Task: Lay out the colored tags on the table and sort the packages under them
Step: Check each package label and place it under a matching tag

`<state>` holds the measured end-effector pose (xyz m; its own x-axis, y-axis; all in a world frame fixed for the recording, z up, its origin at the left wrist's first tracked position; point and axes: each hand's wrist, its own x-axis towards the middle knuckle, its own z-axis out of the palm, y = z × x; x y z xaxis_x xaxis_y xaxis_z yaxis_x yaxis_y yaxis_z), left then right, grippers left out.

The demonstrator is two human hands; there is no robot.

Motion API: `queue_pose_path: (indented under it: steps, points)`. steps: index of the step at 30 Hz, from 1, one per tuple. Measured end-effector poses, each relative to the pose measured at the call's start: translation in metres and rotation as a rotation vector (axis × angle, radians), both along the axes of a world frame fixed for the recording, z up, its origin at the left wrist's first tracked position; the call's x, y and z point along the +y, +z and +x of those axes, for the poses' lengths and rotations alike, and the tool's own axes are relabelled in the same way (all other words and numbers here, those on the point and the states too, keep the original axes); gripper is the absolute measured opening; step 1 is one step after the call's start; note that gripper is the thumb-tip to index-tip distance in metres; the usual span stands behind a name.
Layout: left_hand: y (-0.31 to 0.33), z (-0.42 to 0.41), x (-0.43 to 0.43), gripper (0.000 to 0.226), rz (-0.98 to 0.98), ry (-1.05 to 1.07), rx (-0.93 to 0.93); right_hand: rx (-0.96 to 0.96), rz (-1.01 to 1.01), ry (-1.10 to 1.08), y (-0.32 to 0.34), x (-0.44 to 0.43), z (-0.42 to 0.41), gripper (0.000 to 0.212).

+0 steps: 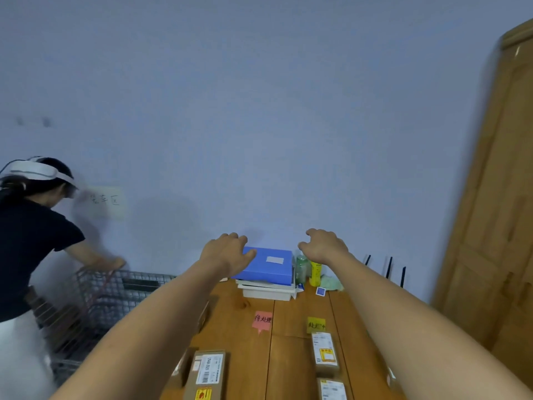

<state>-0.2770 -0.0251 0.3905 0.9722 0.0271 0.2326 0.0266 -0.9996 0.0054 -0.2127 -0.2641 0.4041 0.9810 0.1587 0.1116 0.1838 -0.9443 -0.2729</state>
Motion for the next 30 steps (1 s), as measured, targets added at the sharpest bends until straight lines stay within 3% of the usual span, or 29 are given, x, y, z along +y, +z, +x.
queue_pose_path:
  steps: [9,17,30]
  points:
    - [-0.014,0.016,0.084,0.061,0.045,0.038,0.018,0.006,-0.022,0.033,-0.005,0.08,0.022,0.061]
    - [-0.023,0.08,0.162,0.064,0.074,0.06,0.041,0.02,0.041,0.028,-0.013,0.148,0.088,0.062]
    - [-0.042,0.157,0.232,0.068,0.099,0.061,0.262,0.125,0.068,-0.029,-0.047,0.216,0.149,0.061]
